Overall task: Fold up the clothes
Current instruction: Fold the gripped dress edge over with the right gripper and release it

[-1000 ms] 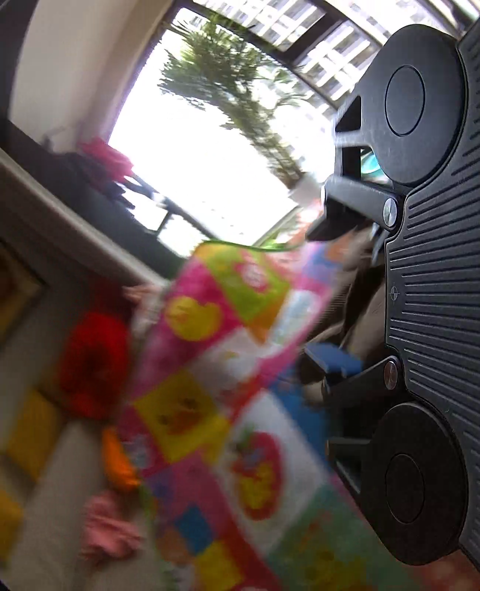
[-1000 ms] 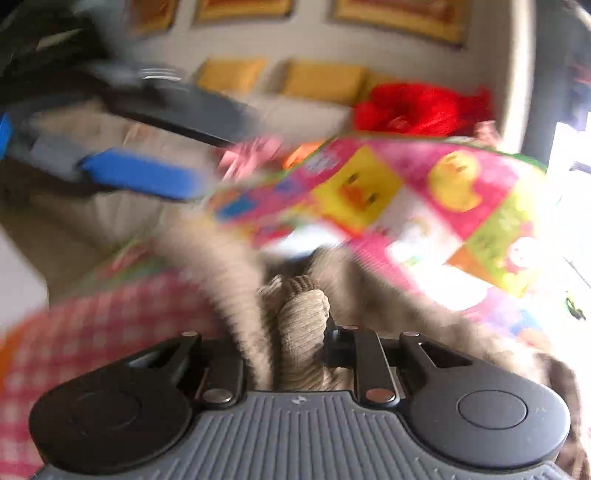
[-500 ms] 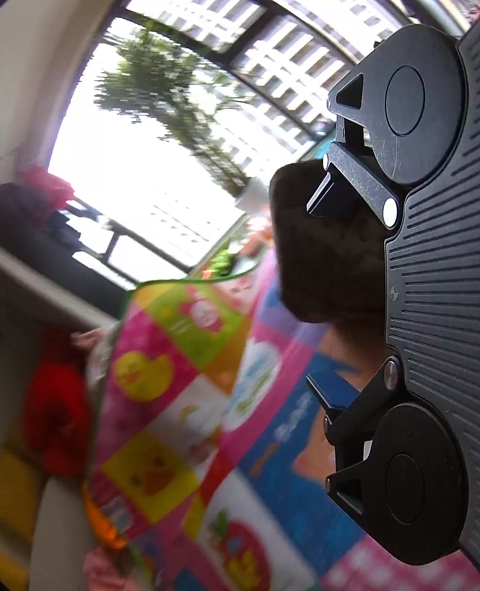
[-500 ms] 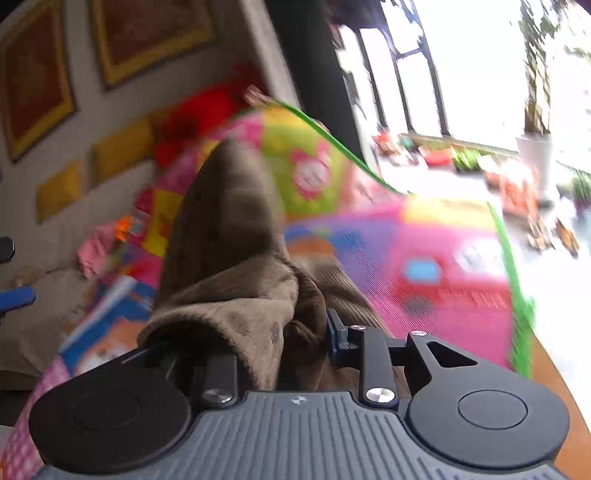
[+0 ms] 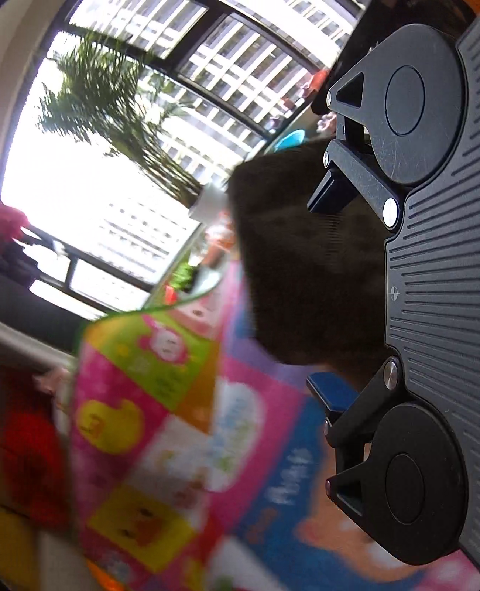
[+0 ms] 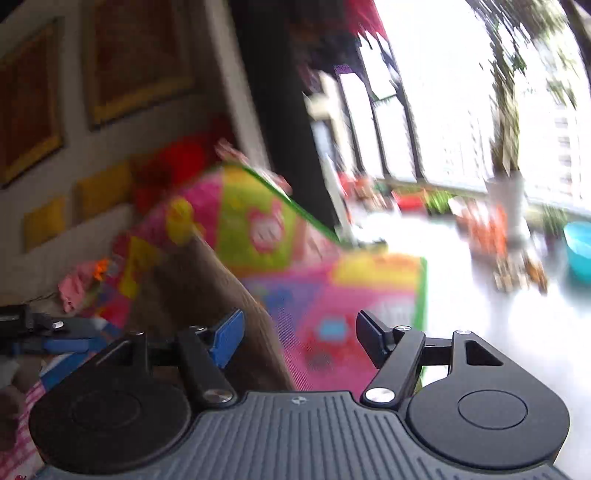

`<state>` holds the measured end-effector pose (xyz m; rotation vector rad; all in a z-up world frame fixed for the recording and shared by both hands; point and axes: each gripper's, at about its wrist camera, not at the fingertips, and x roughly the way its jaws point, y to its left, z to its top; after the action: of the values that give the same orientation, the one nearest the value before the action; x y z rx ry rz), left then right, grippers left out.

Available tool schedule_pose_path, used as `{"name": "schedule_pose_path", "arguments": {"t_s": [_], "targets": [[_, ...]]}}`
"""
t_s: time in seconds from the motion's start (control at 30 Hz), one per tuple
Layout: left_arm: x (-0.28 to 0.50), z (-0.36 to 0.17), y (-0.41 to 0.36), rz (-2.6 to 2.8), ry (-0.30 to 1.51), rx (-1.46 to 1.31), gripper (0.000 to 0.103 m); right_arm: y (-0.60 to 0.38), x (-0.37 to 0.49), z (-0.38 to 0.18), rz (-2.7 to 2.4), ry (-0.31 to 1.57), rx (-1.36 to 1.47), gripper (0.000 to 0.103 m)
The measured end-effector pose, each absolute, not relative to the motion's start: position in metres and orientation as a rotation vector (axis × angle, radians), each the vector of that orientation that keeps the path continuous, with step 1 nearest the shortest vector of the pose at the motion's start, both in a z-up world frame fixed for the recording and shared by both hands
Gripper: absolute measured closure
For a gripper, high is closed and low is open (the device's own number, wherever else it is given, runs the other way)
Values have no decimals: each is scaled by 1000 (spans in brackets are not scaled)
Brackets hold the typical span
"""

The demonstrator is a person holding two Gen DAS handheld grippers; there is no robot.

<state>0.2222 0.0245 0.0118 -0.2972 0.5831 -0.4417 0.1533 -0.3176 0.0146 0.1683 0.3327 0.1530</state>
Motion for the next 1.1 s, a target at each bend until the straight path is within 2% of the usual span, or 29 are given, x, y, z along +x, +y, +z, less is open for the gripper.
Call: {"name": "schedule_pose_path", "arguments": {"t_s": [0.1, 0.17, 0.27, 0.33, 0.4, 0.5, 0.57, 0.67, 0.8, 0.9, 1.03, 1.1], "targets": [[238, 22, 21, -474, 571, -293, 18, -290, 174, 34, 246, 300, 91, 35], [253, 22, 12, -492, 573, -273, 20, -263, 205, 37, 293, 334, 40, 35], [284, 11, -6, -441, 617, -177, 19, -228, 257, 34, 290, 400, -72, 33], [304, -6, -12, -394, 676, -114, 18, -222, 298, 11, 237, 493, -148, 32], [321, -29, -11, -398, 728, -124, 13, -229, 327, -17, 199, 607, -176, 30], [332, -46, -12, -429, 761, -175, 8, -242, 337, -40, 166, 663, -175, 23], [331, -43, -8, -437, 741, -188, 8, -250, 339, -44, 147, 667, -166, 22], [308, -26, 11, -424, 715, -238, 11, -265, 319, -23, 169, 603, -119, 23], [270, -4, 33, -450, 702, -317, 10, -277, 246, 11, 324, 448, -133, 23], [245, -7, 36, -509, 742, -400, 10, -264, 196, 14, 414, 366, -295, 25], [222, -18, 37, -494, 756, -467, 9, -233, 160, -10, 431, 310, -565, 37], [212, -18, 46, -466, 741, -479, 9, -225, 152, -22, 415, 283, -661, 38]]}}
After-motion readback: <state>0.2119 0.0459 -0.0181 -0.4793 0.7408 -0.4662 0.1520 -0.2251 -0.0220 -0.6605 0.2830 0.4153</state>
